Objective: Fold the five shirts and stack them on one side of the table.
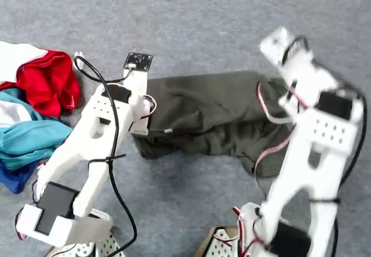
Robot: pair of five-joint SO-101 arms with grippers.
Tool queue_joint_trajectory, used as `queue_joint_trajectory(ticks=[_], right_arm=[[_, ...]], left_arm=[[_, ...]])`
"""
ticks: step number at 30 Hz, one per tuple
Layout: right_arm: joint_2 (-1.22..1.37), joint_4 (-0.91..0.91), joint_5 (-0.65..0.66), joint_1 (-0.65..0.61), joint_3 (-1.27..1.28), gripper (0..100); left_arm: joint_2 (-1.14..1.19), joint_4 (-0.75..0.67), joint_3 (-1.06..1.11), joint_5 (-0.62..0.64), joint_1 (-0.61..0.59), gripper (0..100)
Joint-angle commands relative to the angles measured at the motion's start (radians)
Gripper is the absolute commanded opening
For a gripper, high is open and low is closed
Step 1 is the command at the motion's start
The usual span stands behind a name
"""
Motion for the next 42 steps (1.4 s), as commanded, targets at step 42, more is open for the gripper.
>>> queue_joint_trajectory(ticks=[42], right_arm=[[-0.257, -0.091, 0.29, 0.298, 0.572, 21.9]], left_arm=[[-0.048, 0.428, -0.13, -0.215, 0.213, 18]])
